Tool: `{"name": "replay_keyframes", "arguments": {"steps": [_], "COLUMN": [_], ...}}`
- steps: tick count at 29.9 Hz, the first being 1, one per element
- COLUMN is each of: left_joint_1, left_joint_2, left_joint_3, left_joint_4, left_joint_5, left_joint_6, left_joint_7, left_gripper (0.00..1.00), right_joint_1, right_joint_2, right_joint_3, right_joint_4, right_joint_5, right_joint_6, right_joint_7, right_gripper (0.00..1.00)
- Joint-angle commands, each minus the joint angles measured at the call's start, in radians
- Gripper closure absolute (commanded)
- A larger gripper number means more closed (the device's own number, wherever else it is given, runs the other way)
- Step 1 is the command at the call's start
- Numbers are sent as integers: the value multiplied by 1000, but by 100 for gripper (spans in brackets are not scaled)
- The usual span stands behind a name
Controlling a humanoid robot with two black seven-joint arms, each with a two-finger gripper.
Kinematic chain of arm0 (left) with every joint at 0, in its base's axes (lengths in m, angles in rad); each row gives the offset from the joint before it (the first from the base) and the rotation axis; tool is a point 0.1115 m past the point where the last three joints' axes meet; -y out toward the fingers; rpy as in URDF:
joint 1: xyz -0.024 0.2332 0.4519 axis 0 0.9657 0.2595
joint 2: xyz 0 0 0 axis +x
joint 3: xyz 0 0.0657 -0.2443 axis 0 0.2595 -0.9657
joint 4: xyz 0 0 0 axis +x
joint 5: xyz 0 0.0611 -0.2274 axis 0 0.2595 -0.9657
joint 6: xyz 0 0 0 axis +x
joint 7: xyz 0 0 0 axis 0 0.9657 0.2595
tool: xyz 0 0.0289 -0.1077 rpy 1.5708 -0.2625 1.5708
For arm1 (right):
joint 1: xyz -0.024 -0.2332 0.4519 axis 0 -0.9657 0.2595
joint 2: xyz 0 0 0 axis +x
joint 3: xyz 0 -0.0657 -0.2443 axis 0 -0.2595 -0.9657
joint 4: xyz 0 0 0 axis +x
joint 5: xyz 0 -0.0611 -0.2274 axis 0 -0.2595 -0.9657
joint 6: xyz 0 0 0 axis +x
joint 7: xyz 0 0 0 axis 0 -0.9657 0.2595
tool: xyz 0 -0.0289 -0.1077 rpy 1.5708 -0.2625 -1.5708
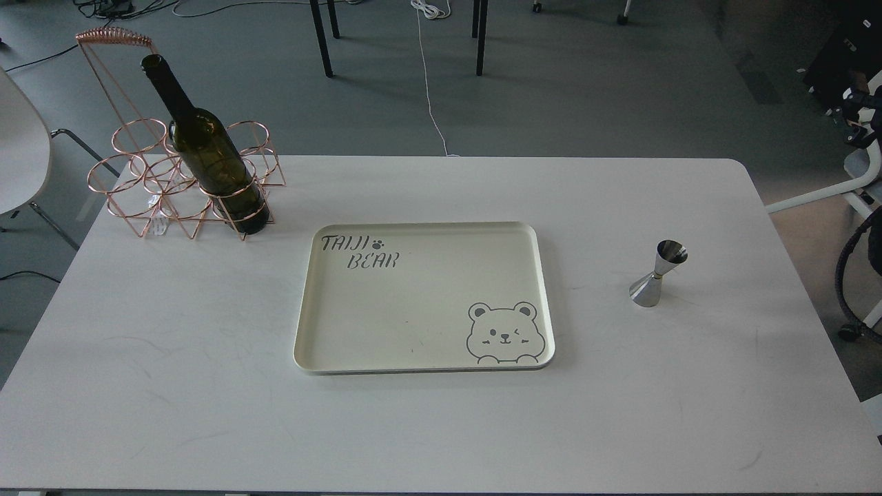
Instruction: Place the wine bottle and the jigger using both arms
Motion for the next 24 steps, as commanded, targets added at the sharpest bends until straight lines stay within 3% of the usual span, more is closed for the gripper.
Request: {"name": "replay_keyframes", "arguments": {"steps": [1, 16, 20, 24], "left_joint_1": [63, 290, 322, 321], "left_joint_2": [-9, -156, -191, -242], "left_joint_3": [-3, -41, -77, -93], "left_joint_4": [9, 80, 87, 184], "left_joint_5": [-55, -307, -307, -304], "left_joint_6": [-54, -86, -86, -86], "left_joint_7": [0, -4, 0, 7], "left_gripper": [2, 2, 2, 2], "right_joint_1": [-17, -156, -162, -162], "right_joint_2": [-1, 13, 36, 39], "right_joint_3": [0, 1, 1, 1], "right_joint_4": [0, 0, 2, -1], "right_joint_5": [68, 260, 266, 265], "right_joint_6": [3, 60, 60, 60], "right_joint_7": [0, 0, -42, -67], "right_gripper": [1, 1, 1, 1]}}
